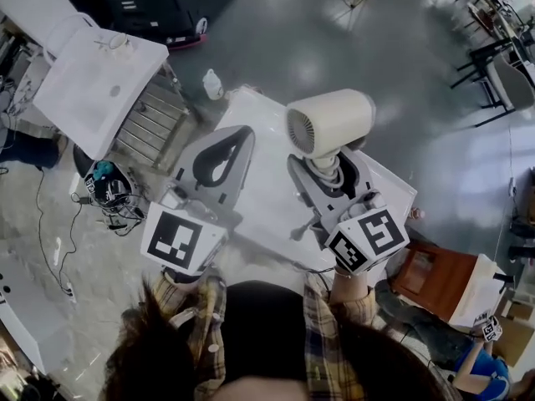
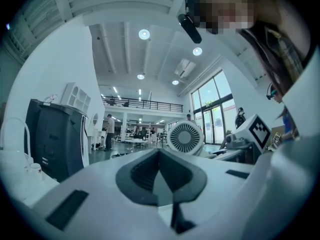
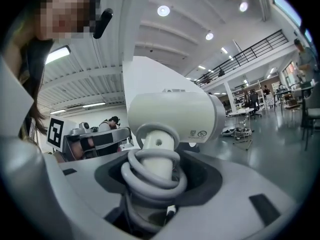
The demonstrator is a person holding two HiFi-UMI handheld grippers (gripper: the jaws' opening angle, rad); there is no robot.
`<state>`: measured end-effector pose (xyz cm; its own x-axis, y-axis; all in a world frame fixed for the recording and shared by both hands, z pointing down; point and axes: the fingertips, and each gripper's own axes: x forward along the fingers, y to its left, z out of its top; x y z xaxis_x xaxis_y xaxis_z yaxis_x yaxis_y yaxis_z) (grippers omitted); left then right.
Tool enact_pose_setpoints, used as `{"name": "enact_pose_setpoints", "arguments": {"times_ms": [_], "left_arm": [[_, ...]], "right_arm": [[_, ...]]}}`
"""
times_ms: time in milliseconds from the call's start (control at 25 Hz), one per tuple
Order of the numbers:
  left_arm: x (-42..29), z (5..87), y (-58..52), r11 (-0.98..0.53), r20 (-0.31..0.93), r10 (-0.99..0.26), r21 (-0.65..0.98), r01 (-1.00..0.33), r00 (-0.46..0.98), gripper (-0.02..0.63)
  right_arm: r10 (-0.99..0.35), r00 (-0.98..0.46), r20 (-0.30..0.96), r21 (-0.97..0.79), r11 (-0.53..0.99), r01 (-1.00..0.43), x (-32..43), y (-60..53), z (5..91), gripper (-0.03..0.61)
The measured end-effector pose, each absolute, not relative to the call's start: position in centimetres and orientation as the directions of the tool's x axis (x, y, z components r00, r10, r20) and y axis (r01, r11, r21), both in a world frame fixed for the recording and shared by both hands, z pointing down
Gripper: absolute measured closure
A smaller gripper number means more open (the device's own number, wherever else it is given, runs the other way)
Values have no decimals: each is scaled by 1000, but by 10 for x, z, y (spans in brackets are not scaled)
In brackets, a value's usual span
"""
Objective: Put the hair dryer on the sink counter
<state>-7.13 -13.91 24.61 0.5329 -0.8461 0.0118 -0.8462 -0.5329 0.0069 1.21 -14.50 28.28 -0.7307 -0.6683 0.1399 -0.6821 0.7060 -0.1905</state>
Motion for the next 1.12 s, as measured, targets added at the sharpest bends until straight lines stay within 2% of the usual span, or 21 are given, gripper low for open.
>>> {"name": "enact_pose_setpoints", "arguments": {"times_ms": [360, 800, 1120], "left_arm": [[-71, 243, -175, -631, -15, -776, 10, -776, 631, 597], [-89, 251, -199, -632, 1, -775, 12, -775, 632, 597], [-101, 269, -214, -606, 28, -794, 51, -794, 608, 597]], "right_arm": [[-756, -637, 151, -159, 618, -770, 15, -166, 280, 324], [-771, -614, 167, -149, 596, -789, 3, -188, 284, 324], [-743, -629, 231, -104, 624, -775, -7, -210, 298, 324]]}}
